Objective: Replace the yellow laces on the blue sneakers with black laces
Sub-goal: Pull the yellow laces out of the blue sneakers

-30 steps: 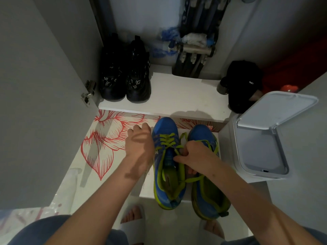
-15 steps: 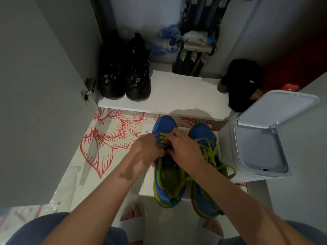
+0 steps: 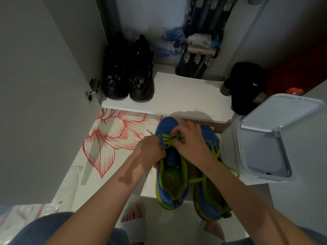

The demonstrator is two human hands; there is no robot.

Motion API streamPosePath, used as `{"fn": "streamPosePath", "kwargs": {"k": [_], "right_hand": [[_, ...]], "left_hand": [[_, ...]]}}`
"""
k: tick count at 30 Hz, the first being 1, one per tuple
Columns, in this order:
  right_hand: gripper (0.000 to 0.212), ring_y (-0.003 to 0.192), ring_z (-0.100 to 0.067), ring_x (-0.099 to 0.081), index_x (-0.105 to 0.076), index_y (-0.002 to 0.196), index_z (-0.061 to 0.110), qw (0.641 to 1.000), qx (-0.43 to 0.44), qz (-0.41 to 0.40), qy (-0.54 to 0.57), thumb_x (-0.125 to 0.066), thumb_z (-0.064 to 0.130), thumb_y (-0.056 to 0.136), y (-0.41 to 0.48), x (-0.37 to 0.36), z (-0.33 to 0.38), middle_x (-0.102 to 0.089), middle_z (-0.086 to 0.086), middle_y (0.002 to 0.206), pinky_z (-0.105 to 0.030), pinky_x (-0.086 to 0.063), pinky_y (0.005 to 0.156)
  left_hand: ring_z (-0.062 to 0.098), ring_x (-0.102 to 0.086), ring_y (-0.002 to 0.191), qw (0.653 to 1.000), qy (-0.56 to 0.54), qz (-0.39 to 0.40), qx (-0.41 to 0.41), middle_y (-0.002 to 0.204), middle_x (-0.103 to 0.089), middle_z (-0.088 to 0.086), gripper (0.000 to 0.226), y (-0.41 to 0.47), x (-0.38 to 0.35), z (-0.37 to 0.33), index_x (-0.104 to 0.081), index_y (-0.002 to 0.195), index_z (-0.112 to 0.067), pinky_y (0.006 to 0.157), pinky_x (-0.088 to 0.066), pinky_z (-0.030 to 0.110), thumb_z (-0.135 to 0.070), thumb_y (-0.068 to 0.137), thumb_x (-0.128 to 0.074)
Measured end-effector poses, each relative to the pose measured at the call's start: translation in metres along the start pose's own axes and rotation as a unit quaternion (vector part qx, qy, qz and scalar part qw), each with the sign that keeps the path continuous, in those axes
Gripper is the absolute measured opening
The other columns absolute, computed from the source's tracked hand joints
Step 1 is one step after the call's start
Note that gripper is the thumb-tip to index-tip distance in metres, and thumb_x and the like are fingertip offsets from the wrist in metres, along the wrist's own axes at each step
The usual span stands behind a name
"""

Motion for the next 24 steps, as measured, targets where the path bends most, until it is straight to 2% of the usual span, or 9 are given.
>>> {"fn": "streamPosePath", "kwargs": {"k": [2, 3, 5, 7, 10, 14, 19, 21, 24], "right_hand": [[0.024, 0.113, -0.020, -0.032, -0.062, 0.106, 0.016, 0.988, 0.091, 0.014, -0.120, -0.063, 0.020, 0.082, -0.005, -0.009, 0.005, -0.045, -0.001, 0.117, -0.029, -0.032, 0.098], [0.025, 0.114, -0.022, -0.033, -0.062, 0.107, 0.015, 0.982, 0.102, 0.019, -0.156, -0.064, 0.023, 0.083, -0.007, -0.013, 0.005, -0.046, -0.003, 0.119, -0.032, -0.033, 0.098], [0.022, 0.110, -0.026, -0.039, -0.065, 0.102, 0.012, 0.976, 0.102, 0.013, -0.193, -0.067, 0.023, 0.082, -0.008, -0.019, 0.005, -0.050, -0.006, 0.114, -0.037, -0.039, 0.094], [0.021, 0.096, -0.029, -0.050, -0.069, 0.085, 0.012, 0.971, 0.088, -0.005, -0.222, -0.080, 0.020, 0.069, -0.007, -0.023, 0.005, -0.057, -0.008, 0.097, -0.040, -0.047, 0.081], [0.024, 0.081, -0.032, -0.055, -0.069, 0.069, 0.011, 0.973, 0.088, -0.033, -0.212, -0.088, 0.017, 0.055, -0.005, -0.024, 0.006, -0.059, -0.010, 0.079, -0.041, -0.051, 0.068], [0.014, 0.097, -0.029, -0.047, -0.071, 0.080, 0.012, 0.982, 0.088, -0.047, -0.161, -0.075, 0.023, 0.073, -0.007, -0.020, 0.006, -0.058, -0.007, 0.098, -0.040, -0.044, 0.083], [0.008, 0.098, -0.029, -0.046, -0.073, 0.080, 0.012, 0.981, 0.085, -0.043, -0.171, -0.069, 0.020, 0.079, -0.008, -0.019, 0.011, -0.060, -0.007, 0.099, -0.041, -0.045, 0.084], [0.012, 0.098, -0.026, -0.044, -0.072, 0.084, 0.013, 0.977, 0.049, -0.074, -0.196, -0.062, 0.018, 0.085, -0.002, -0.007, 0.005, -0.061, -0.006, 0.100, -0.039, -0.041, 0.086], [0.010, 0.101, -0.026, -0.041, -0.069, 0.086, 0.009, 0.980, -0.055, -0.175, -0.082, -0.060, 0.014, 0.087, 0.005, 0.018, -0.012, -0.059, -0.009, 0.098, -0.034, -0.037, 0.089]], "left_hand": [[0.027, -0.070, 0.090, 1.000, 0.007, -0.003, 0.002, 0.086, -0.072, 0.016, 0.022, 0.001, 0.000, -0.001, -0.068, 0.096, 0.005, 0.086, -0.056, 0.038, -0.012, 0.087, -0.056], [0.027, -0.070, 0.090, 1.000, 0.012, -0.003, 0.005, 0.083, -0.071, 0.014, 0.022, 0.001, 0.000, -0.002, -0.067, 0.096, 0.004, 0.086, -0.056, 0.036, -0.013, 0.088, -0.056], [0.026, -0.070, 0.092, 1.000, 0.023, -0.002, 0.007, 0.085, -0.071, 0.013, 0.023, 0.001, 0.000, -0.002, -0.068, 0.096, 0.003, 0.087, -0.055, 0.035, -0.015, 0.089, -0.056], [0.027, -0.069, 0.094, 1.000, 0.027, -0.001, 0.006, 0.093, -0.072, 0.016, 0.022, 0.002, 0.000, -0.002, -0.068, 0.096, 0.002, 0.089, -0.055, 0.036, -0.016, 0.089, -0.056], [0.028, -0.069, 0.095, 1.000, 0.027, 0.004, 0.010, 0.097, -0.072, 0.017, 0.023, 0.003, 0.000, -0.002, -0.067, 0.098, 0.003, 0.090, -0.054, 0.036, -0.015, 0.089, -0.056], [0.028, -0.069, 0.093, 0.999, 0.027, 0.011, 0.012, 0.094, -0.072, 0.018, 0.024, 0.003, 0.000, -0.001, -0.068, 0.099, 0.006, 0.089, -0.055, 0.039, -0.013, 0.086, -0.058], [0.029, -0.069, 0.093, 1.000, 0.015, 0.014, 0.009, 0.092, -0.073, 0.018, 0.024, 0.003, -0.001, -0.001, -0.069, 0.097, 0.007, 0.089, -0.055, 0.040, -0.011, 0.086, -0.058], [0.030, -0.069, 0.093, 1.000, 0.013, 0.012, 0.003, 0.092, -0.073, 0.018, 0.024, 0.004, -0.001, 0.000, -0.069, 0.096, 0.007, 0.089, -0.054, 0.040, -0.011, 0.086, -0.058], [0.029, -0.069, 0.091, 1.000, 0.014, 0.020, -0.002, 0.090, -0.072, 0.018, 0.022, 0.003, -0.001, 0.002, -0.069, 0.091, 0.006, 0.089, -0.054, 0.038, -0.011, 0.087, -0.056]]}}
Point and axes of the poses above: each hand's wrist, its own y-axis towards the middle knuckle, its own x-axis out of the back of the hand, z = x × y, the point moved 2 cm from there along y, towards the middle knuckle
